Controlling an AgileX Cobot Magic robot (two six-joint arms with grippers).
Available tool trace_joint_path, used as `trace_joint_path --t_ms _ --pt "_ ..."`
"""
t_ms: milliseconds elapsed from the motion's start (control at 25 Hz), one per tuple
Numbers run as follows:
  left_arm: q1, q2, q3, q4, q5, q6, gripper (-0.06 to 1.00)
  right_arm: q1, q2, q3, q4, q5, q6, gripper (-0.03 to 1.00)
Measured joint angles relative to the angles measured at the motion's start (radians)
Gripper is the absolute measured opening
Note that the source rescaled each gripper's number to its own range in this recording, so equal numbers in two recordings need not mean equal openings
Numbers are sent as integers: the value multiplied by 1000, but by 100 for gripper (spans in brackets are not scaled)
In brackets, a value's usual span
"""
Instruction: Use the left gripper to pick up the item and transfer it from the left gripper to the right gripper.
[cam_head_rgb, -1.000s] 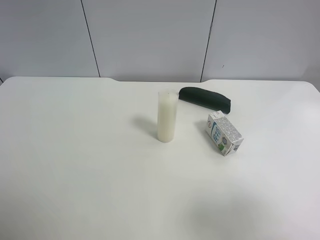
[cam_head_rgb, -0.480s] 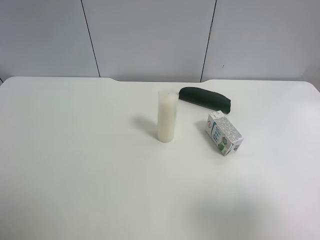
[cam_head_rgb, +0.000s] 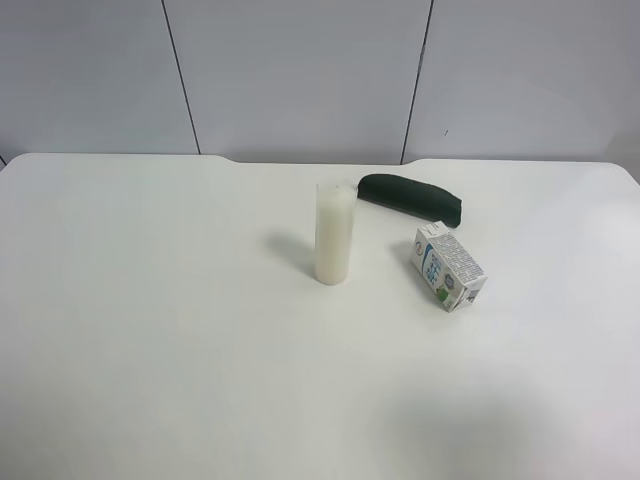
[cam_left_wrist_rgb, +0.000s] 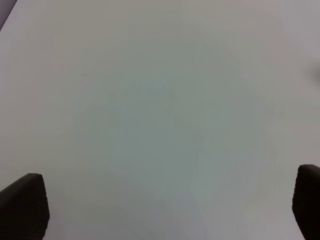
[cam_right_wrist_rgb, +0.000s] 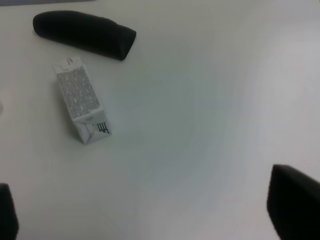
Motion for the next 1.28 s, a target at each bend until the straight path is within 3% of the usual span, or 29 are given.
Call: trace_joint_path --t_ms 1280 --pt "0 0 0 0 0 0 99 0 0 0 3 0 0 100"
